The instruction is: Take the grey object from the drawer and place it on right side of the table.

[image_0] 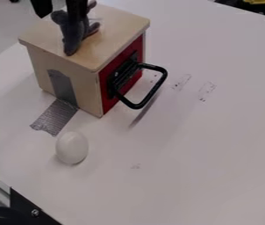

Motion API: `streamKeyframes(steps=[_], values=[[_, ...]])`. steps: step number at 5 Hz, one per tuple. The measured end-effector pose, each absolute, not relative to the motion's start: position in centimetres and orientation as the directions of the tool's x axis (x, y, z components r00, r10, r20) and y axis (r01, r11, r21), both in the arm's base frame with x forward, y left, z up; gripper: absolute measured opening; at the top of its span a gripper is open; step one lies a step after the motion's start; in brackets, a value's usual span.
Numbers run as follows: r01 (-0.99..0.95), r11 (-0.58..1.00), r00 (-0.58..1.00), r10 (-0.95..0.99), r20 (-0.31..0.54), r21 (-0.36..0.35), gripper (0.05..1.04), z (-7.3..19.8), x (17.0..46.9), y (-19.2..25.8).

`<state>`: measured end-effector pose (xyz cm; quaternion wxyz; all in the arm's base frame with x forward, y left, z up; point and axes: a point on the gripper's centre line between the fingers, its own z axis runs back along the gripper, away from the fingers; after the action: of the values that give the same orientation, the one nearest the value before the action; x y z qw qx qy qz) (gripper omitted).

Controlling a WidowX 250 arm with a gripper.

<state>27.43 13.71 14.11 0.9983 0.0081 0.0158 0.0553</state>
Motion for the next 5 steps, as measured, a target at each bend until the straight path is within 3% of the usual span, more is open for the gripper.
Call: streamKeyframes(steps=[1, 3, 4, 5], values=[[-0.114, 0.993, 0.991, 0.117, -0.069, 0.037, 0.963, 12.3, 27.3, 14.2], [-0.095, 0.995, 0.993, 0.096, -0.065, 0.017, 0.462, 12.1, 27.9, 12.7], [-0.068, 0.998, 0.997, 0.068, -0.036, -0.012, 0.381, 13.3, 29.4, 10.5], [-0.035, 0.999, 0.999, 0.036, 0.035, -0.033, 0.368, 16.0, 32.1, 7.1]])
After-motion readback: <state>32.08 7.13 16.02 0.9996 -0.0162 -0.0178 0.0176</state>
